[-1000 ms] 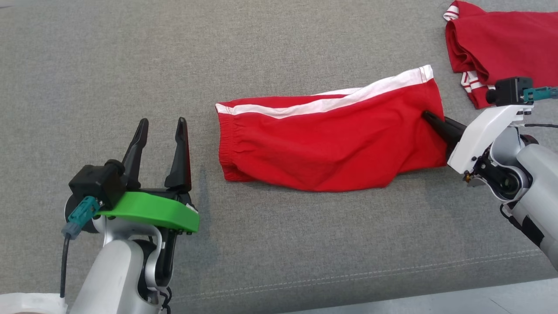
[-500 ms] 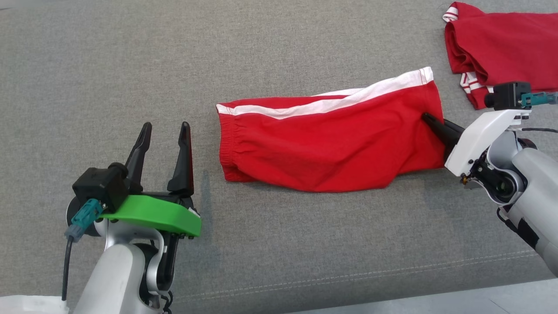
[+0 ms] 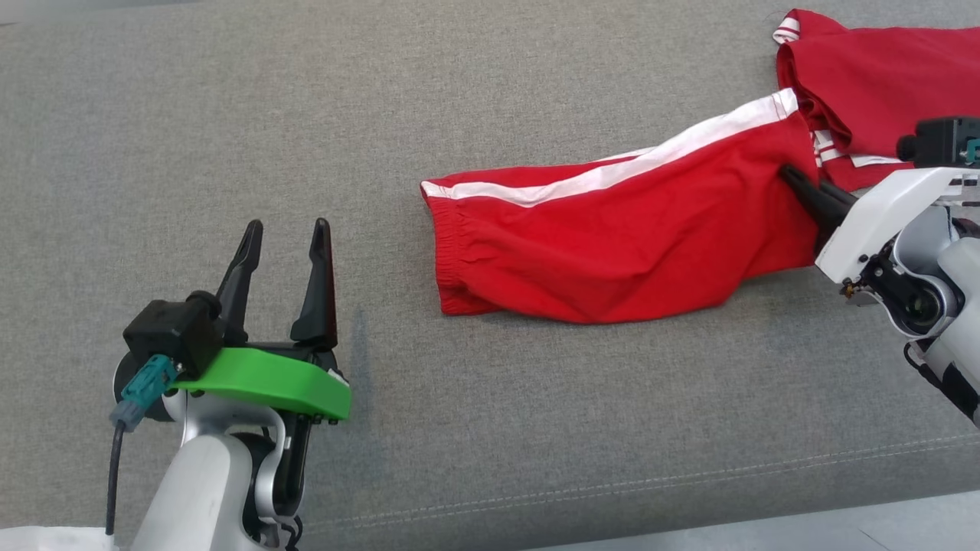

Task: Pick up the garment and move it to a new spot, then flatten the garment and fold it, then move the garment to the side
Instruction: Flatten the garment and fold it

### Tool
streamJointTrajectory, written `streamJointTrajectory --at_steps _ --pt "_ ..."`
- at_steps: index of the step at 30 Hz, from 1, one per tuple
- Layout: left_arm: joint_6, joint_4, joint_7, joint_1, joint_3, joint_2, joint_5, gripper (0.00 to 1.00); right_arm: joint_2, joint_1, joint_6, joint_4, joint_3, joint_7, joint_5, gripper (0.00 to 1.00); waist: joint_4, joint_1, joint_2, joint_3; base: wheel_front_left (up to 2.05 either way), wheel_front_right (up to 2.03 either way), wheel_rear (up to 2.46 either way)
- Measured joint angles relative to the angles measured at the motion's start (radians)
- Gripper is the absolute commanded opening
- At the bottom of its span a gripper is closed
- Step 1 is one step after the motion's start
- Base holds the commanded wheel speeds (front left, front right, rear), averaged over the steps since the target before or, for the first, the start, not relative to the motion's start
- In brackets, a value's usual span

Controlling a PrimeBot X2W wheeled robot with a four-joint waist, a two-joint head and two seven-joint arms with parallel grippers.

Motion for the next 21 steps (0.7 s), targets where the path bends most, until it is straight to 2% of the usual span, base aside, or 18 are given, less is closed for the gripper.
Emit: streamJointTrajectory --at_steps 6,17,21 --pt "0.000 0.000 0.007 0.009 0.005 -0.002 0.001 1.00 0.028 -0.012 0.000 -0.105 0.018 0.005 0.027 0.00 -0.003 0.0000 0.0000 -0.011 0.00 0.00 0.00" --pt "0.000 0.005 0.011 0.030 -0.008 -0.008 0.000 1.00 0.082 -0.012 0.000 -0.304 0.111 0.101 0.086 0.00 0.012 0.0000 0.0000 -0.048 0.00 0.00 0.00" --pt "0.000 0.005 0.011 0.031 -0.013 -0.011 0.000 1.00 0.112 -0.017 0.000 -0.332 0.150 0.134 0.086 0.00 0.024 0.0000 0.0000 -0.056 0.00 0.00 0.00"
